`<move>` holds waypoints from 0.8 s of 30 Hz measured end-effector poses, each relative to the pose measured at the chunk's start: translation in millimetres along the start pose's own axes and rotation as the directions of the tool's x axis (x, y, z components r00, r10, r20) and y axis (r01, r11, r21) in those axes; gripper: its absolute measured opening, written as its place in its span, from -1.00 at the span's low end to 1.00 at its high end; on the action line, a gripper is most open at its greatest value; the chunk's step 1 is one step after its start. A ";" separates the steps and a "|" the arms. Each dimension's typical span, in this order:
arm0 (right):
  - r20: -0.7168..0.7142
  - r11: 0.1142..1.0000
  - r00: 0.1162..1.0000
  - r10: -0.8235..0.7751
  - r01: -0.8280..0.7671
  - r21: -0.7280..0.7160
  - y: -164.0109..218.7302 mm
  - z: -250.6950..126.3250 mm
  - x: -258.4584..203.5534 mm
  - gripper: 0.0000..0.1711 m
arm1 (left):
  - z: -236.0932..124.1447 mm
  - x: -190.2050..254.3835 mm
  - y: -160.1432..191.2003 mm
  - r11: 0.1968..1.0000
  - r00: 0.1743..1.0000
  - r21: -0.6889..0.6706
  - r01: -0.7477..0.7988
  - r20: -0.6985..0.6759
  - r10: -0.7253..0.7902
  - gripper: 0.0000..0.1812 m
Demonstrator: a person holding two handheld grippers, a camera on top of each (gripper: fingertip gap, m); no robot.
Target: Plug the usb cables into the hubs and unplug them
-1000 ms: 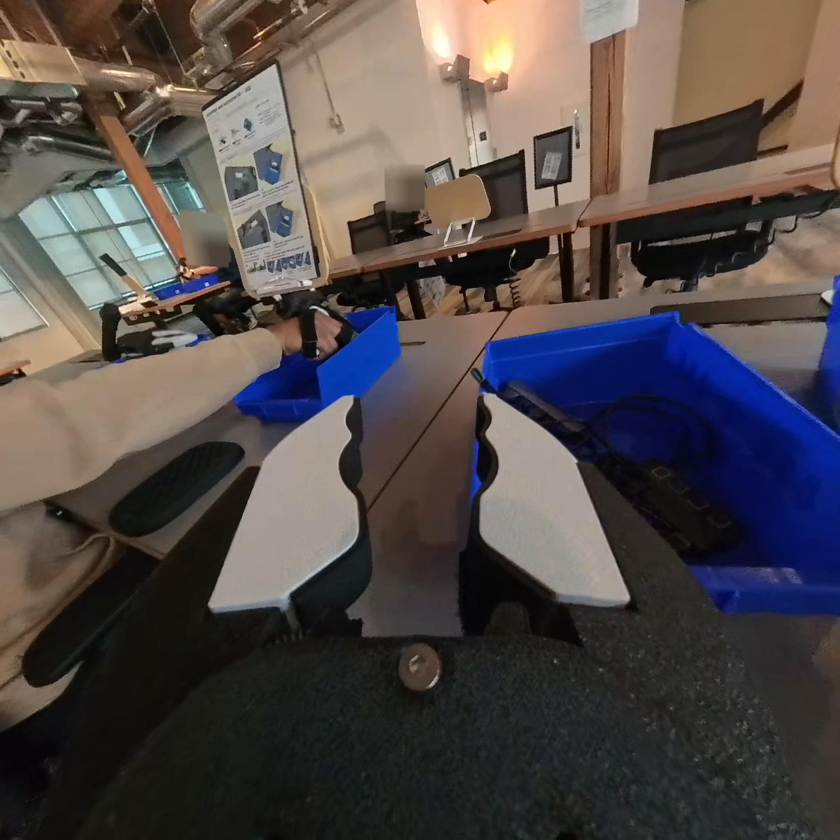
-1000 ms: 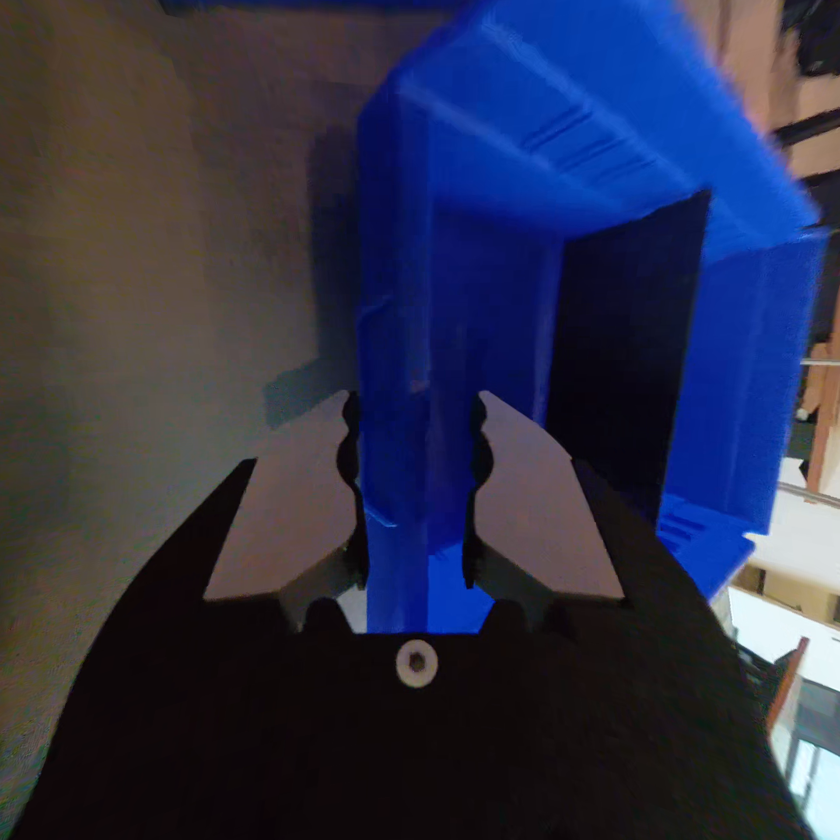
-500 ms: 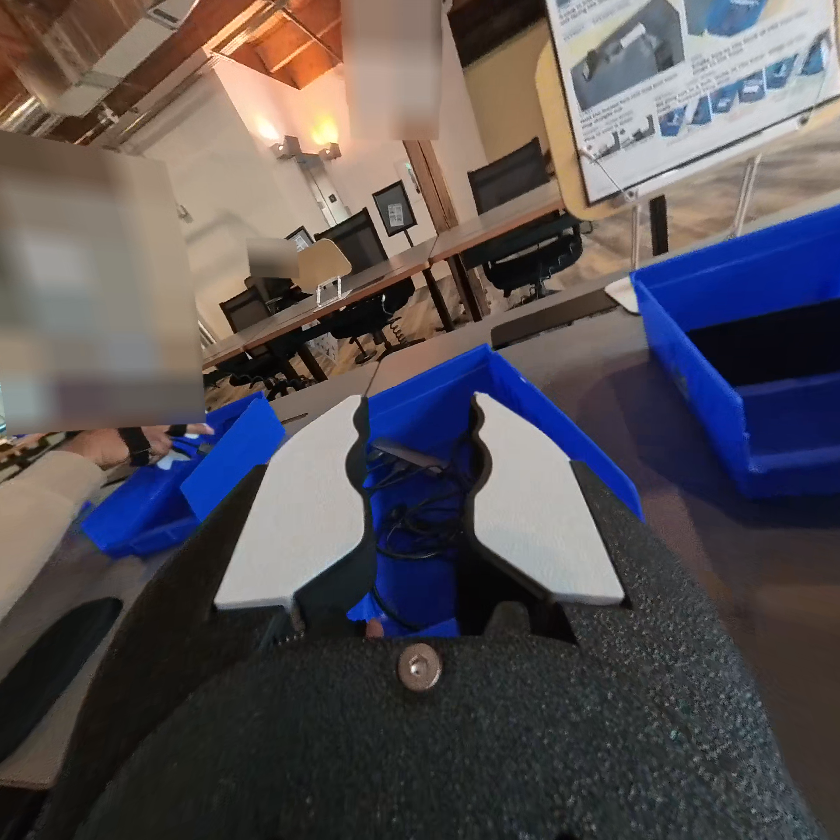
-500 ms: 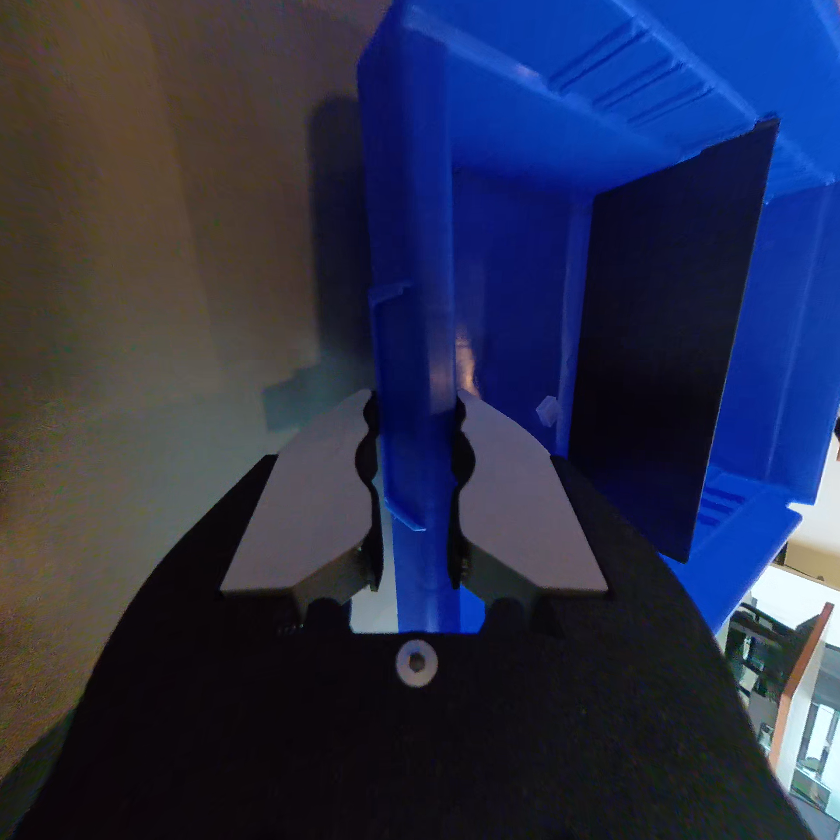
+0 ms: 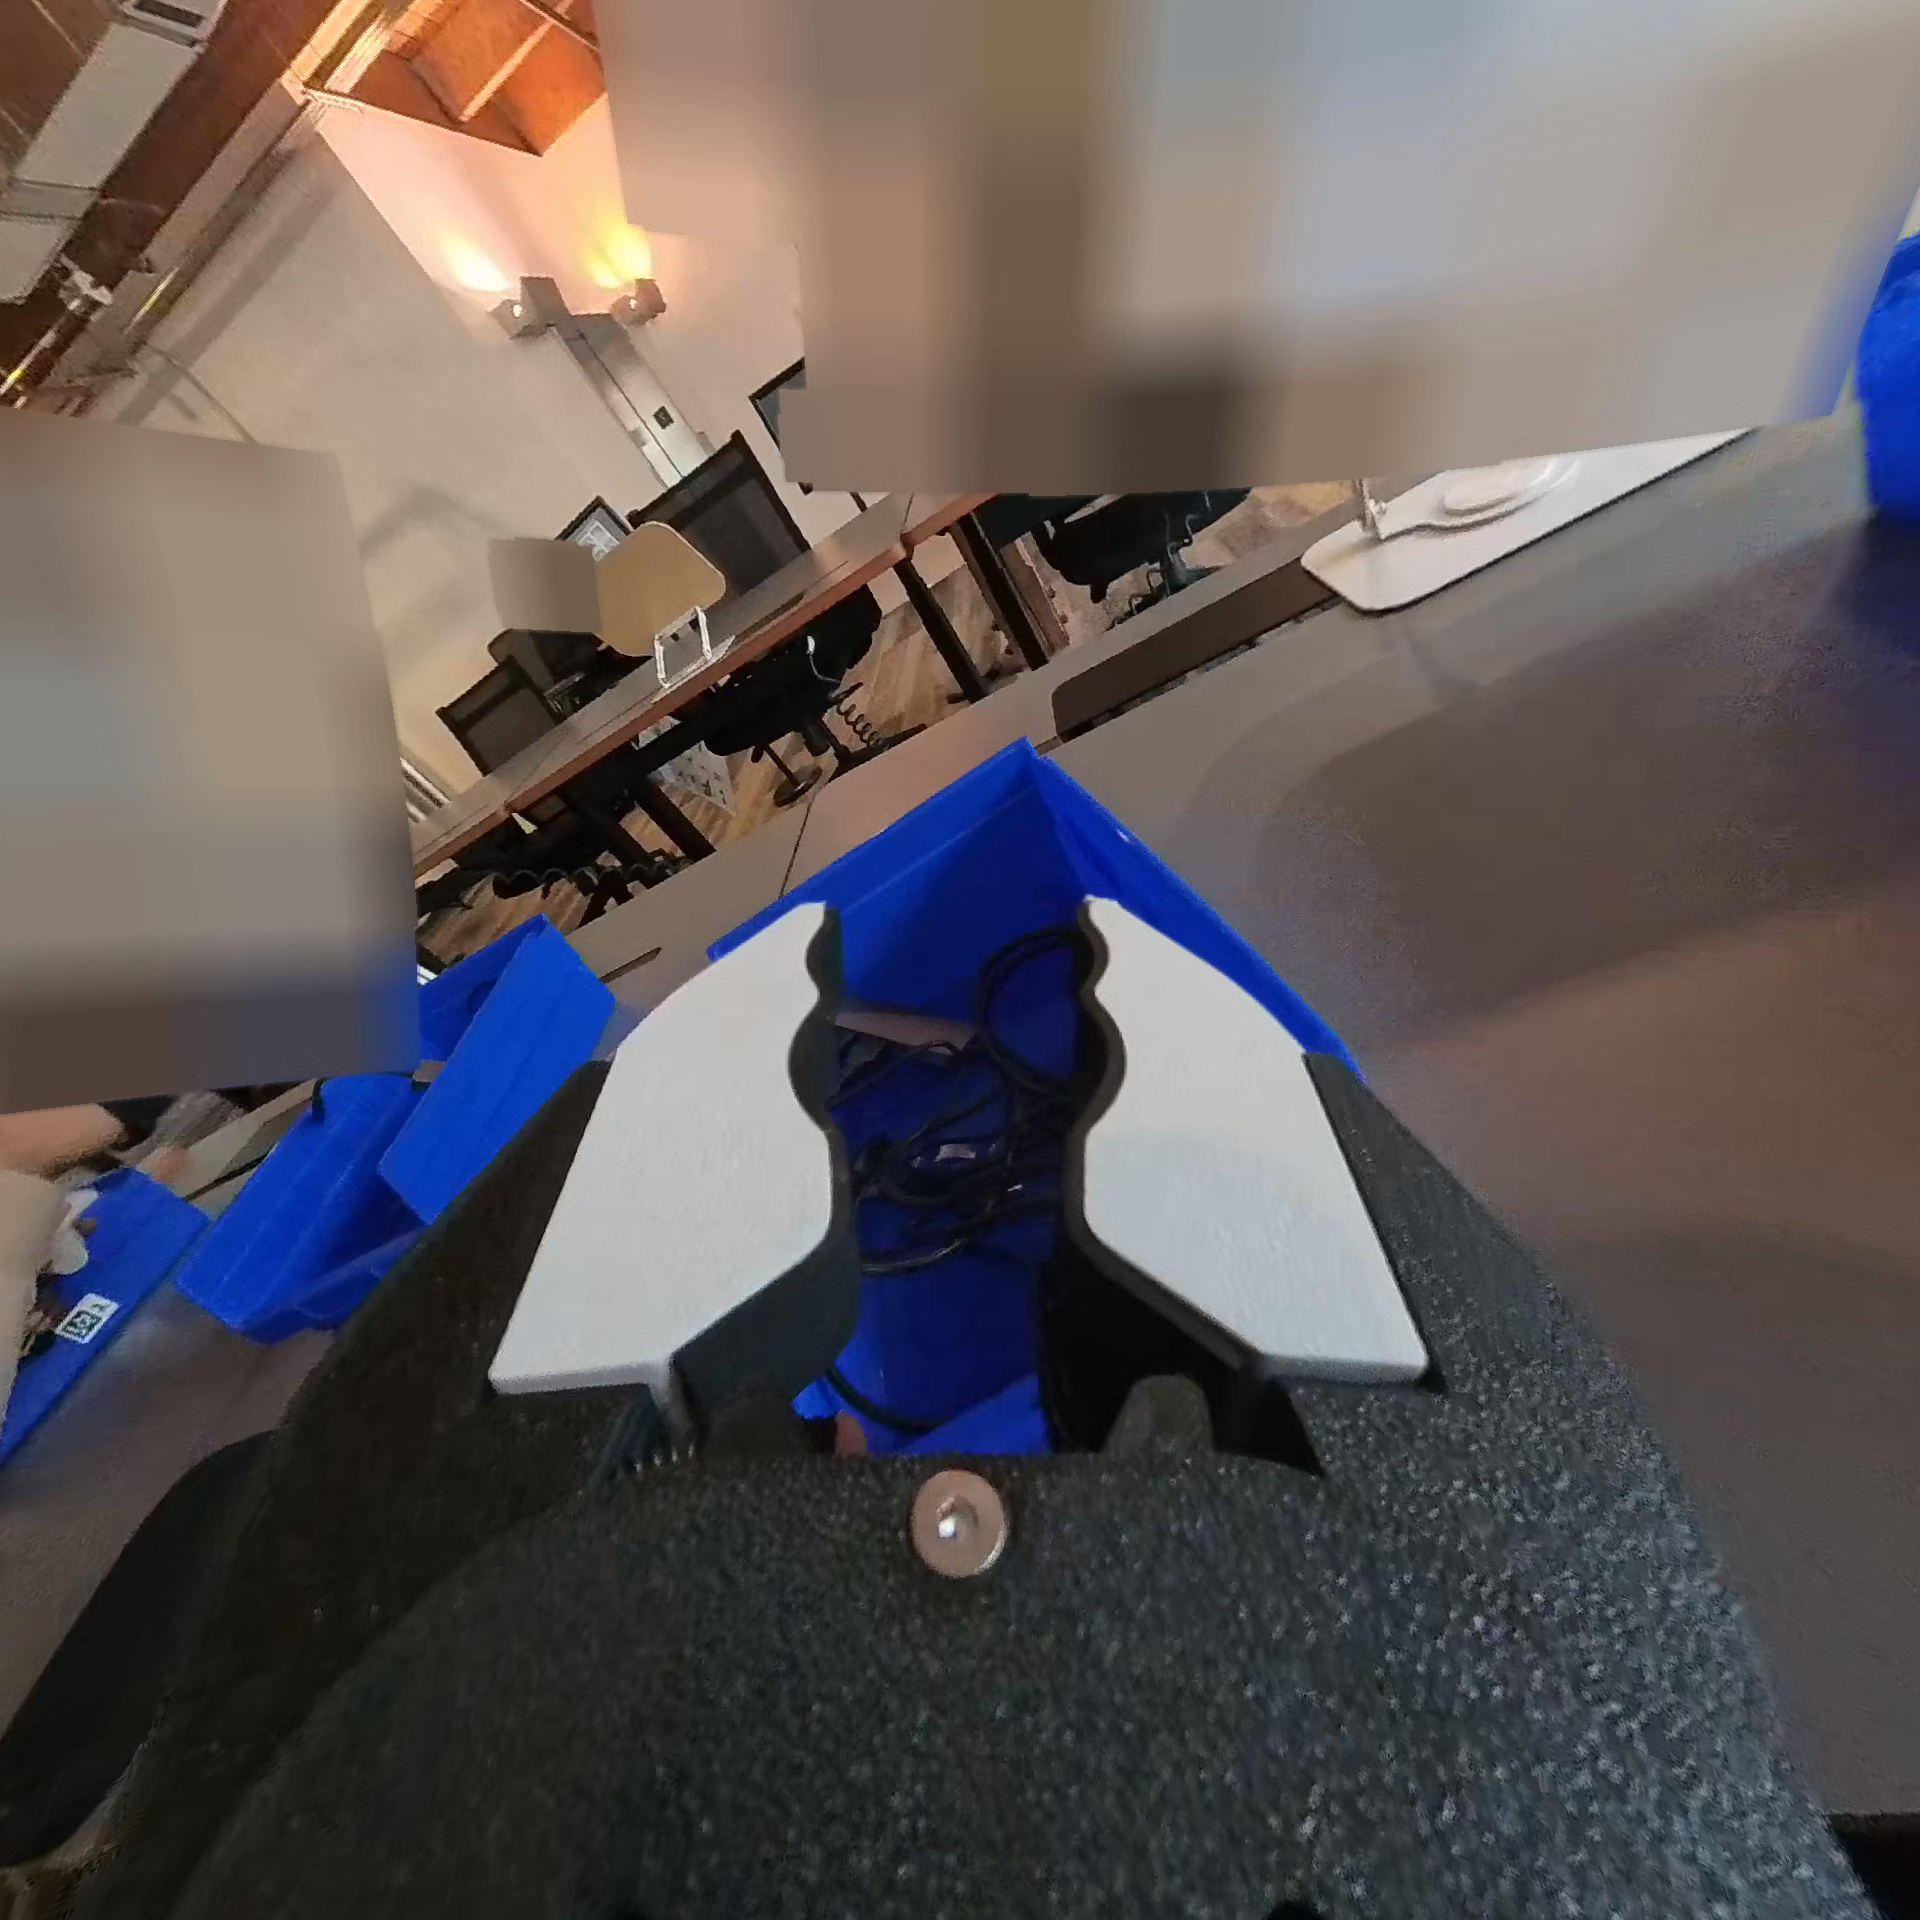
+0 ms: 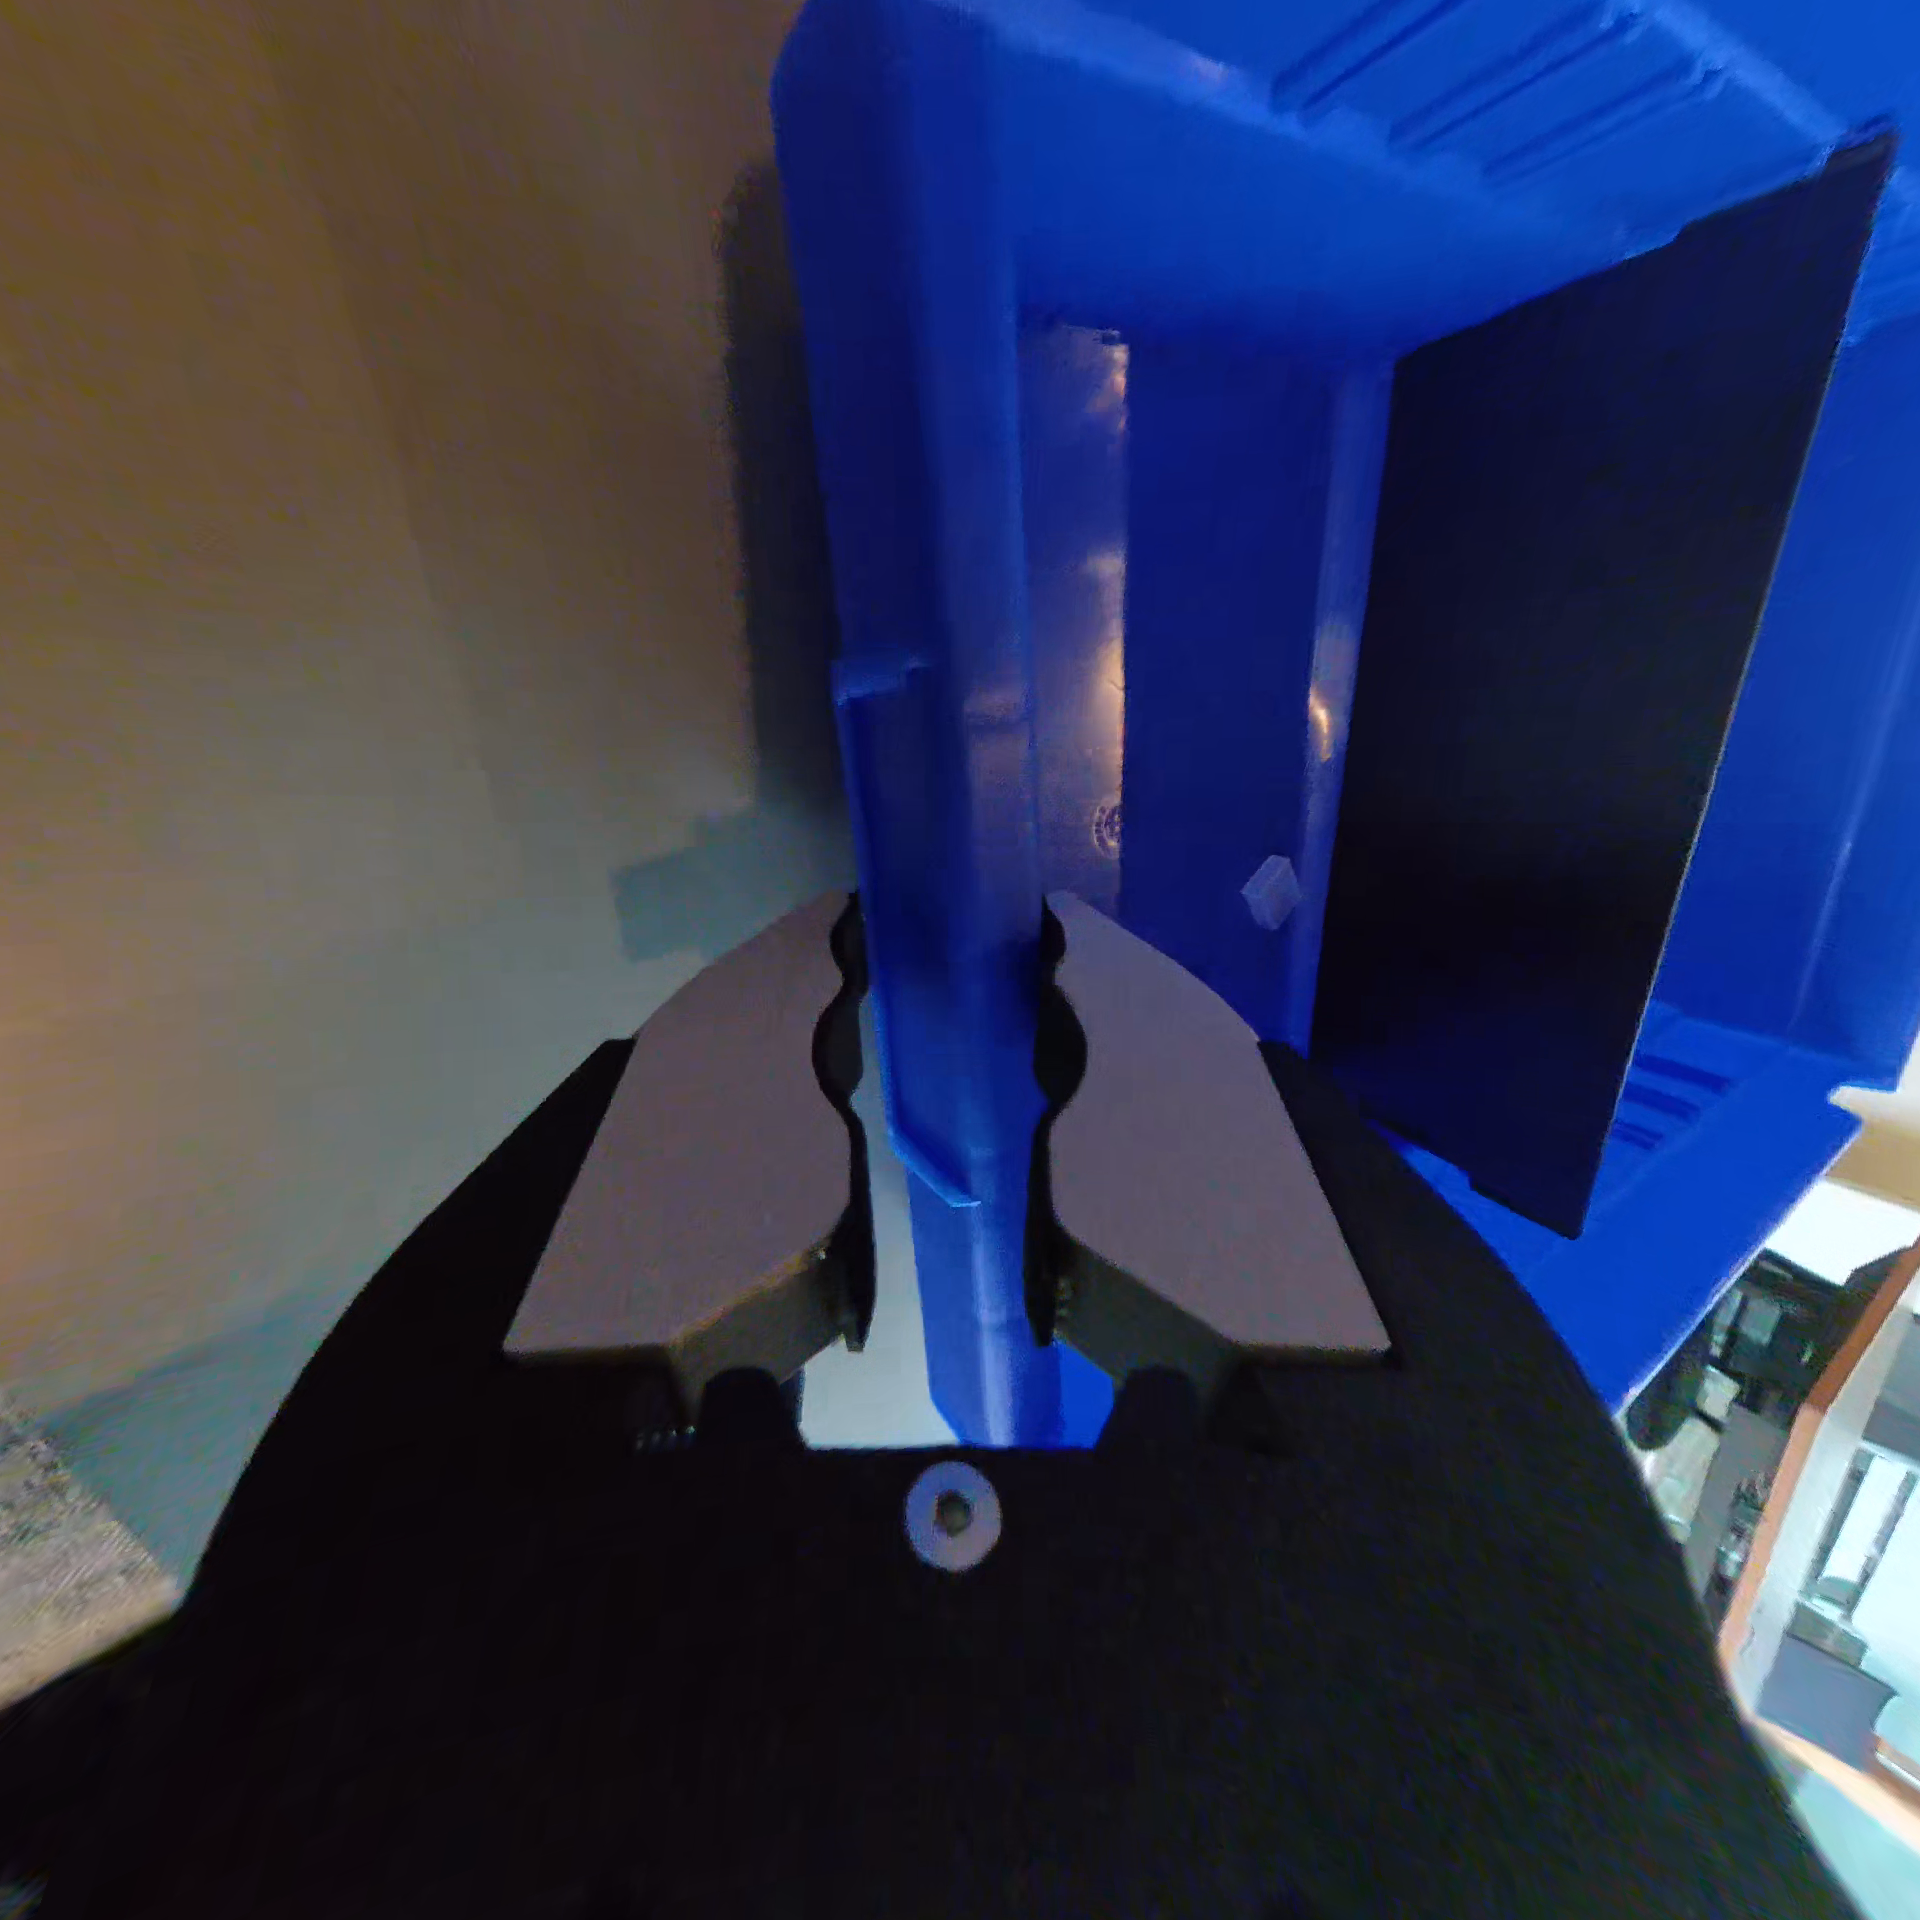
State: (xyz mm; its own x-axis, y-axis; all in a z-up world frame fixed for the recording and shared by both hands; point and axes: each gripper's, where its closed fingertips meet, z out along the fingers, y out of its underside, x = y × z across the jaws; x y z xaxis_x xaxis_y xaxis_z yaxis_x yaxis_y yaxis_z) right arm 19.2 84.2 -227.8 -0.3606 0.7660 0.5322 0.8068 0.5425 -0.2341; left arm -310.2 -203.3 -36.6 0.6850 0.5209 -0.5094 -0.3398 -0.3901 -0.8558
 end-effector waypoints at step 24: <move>-0.047 0.998 0.999 -0.022 0.025 0.063 162.1 -37.2 14.5 -0.67 | 76.0 92.9 85.2 0.933 0.968 -0.337 0.127 -0.162 -0.190 -0.04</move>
State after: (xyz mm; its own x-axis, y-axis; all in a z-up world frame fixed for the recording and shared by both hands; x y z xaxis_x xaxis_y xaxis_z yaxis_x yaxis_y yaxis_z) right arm 162.2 170.4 -227.8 -0.3560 0.7369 0.5747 0.7664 0.5821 -0.2716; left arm -324.5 -130.4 -163.7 0.8321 0.4557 -0.3162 -0.0129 -0.5539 -0.8325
